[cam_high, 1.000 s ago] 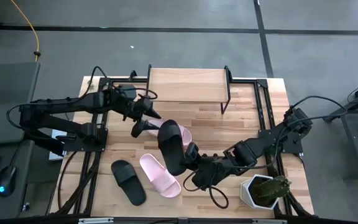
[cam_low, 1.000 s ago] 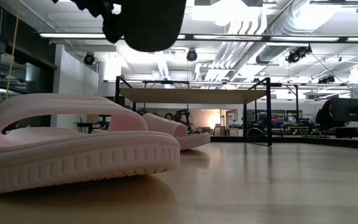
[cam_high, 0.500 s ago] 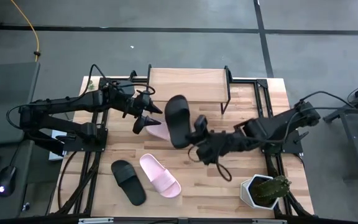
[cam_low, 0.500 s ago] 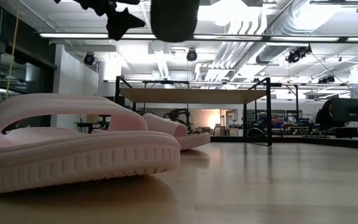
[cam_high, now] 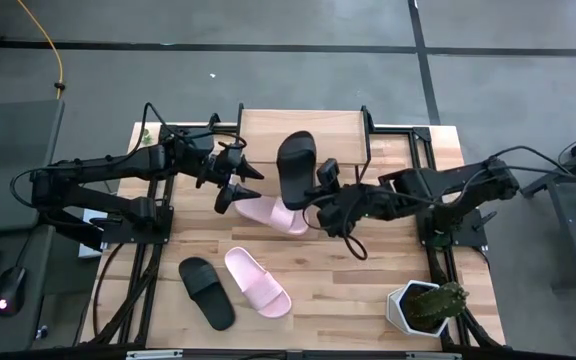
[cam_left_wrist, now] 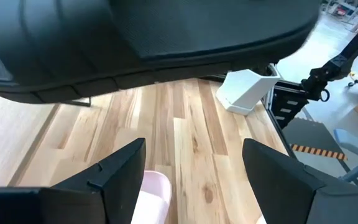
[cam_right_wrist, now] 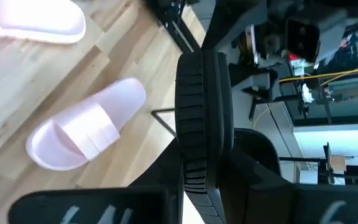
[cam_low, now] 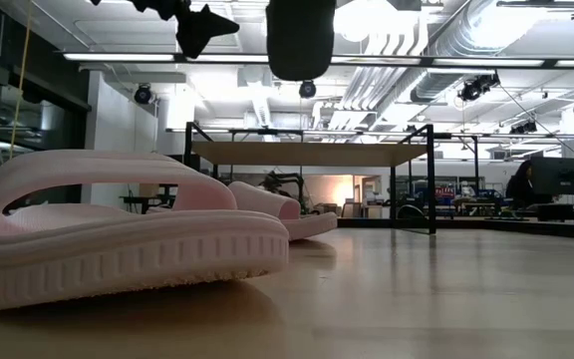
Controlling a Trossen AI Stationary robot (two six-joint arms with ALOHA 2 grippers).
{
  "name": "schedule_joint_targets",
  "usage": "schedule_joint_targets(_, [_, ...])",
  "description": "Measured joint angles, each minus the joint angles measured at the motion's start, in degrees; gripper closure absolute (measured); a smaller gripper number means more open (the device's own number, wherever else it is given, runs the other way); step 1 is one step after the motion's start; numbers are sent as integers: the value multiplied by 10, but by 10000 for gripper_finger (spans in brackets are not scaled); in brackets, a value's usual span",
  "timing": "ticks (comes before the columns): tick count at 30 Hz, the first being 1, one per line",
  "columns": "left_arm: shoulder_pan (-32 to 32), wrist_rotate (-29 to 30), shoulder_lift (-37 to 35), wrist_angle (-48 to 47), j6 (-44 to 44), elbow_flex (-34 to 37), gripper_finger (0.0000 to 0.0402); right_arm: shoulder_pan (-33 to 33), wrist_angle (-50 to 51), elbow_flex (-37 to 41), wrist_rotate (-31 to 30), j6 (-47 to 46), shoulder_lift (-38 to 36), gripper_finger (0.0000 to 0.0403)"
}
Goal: Pick and place slides into the shelf
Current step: Put the top black slipper on the shelf
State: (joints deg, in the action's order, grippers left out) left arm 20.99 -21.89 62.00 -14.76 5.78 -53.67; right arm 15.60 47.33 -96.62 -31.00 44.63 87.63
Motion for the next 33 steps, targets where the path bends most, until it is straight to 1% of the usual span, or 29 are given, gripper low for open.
schedule_joint_targets(2, [0, 0, 0, 1, 0, 0, 144, -10, 2, 0, 1, 0, -2, 360])
schedule_joint_targets(6, [0, 0, 0, 1, -1, 0, 144, -32, 0, 0, 24, 9, -12, 360])
schedule_joint_targets(9, [0, 4, 0, 5, -9, 0, 144, -53, 2, 0, 31, 14, -22, 360])
schedule_joint_targets(17, [0, 5, 0, 17, -15, 0, 144, -117, 1, 0, 83, 24, -67, 360])
schedule_joint_targets(22, [0, 5, 0, 18, -15, 0, 144, -175, 1, 0, 147, 33, -87, 360])
schedule_joint_targets(28, [0, 6, 0, 19, -15, 0, 144, -238, -10, 0, 195, 47, -105, 360])
schedule_joint_targets(33, [0, 6, 0, 25, -15, 0, 144, -290, -34, 0, 276, 55, -122, 360])
